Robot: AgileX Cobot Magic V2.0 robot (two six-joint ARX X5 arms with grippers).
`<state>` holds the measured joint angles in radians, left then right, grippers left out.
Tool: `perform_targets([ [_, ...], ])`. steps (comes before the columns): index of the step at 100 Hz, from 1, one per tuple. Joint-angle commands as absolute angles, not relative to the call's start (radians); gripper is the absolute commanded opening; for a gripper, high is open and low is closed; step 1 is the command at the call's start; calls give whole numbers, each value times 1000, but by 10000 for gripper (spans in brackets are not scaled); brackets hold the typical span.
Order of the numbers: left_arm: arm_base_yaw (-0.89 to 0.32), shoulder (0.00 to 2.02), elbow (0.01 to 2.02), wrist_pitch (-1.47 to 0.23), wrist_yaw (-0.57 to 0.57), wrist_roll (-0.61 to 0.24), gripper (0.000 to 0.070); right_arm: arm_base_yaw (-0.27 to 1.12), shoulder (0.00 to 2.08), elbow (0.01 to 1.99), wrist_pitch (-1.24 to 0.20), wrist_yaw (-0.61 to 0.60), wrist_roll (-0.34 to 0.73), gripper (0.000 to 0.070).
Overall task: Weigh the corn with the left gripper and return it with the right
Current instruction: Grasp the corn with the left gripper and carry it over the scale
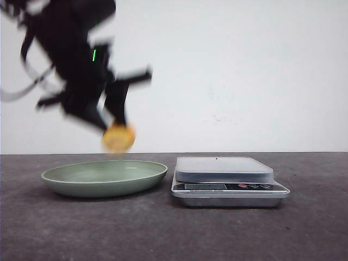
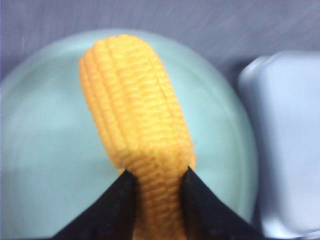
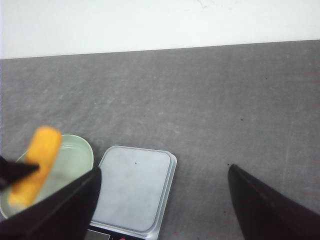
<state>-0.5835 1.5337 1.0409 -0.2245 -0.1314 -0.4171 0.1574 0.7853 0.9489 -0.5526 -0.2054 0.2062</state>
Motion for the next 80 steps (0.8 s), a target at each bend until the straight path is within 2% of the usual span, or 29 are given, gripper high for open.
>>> perform_targets([
  [1, -618, 1515, 1122, -249, -119, -374, 4, 162, 789, 970, -547, -201, 197, 505],
  [15, -702, 1536, 1254, -276, -115, -346, 5, 162, 789, 970, -546, -194, 197, 505],
  [39, -815, 1719, 1443, -263, -116, -405, 5, 162, 789, 970, -547, -194, 197, 505],
  [59, -838, 1882, 1499, -260, -116, -467, 4, 162, 789, 970, -548, -183, 197, 505],
  [80, -838, 1990, 1499, -270, -107, -487, 4, 162, 789, 970, -548, -183, 197, 505],
])
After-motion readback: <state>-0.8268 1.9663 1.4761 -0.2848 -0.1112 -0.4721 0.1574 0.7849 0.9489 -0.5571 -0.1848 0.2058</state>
